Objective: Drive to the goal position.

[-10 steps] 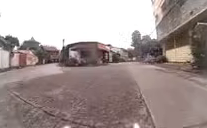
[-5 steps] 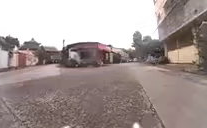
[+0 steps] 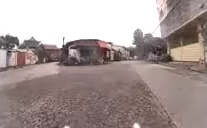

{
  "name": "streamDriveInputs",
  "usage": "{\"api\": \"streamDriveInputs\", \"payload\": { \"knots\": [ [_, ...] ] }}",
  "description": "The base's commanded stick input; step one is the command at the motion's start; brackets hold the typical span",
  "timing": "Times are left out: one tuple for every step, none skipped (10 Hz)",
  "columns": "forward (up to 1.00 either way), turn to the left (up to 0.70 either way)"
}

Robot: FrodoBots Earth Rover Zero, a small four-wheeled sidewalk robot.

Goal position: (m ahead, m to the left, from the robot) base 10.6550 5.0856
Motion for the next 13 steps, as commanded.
{"api": "streamDriveInputs", "payload": {
  "knots": [
    [0.7, 0.0],
    [0.7, 0.0],
    [0.7, 0.0],
    [0.7, 0.0],
    [0.7, 0.0],
    [0.7, 0.0],
    [0.7, 0.0],
    [0.7, 0.0],
    [0.7, 0.0],
    [0.7, 0.0],
    [0.7, 0.0],
    [0.7, 0.0],
    [0.7, 0.0]
  ]
}}
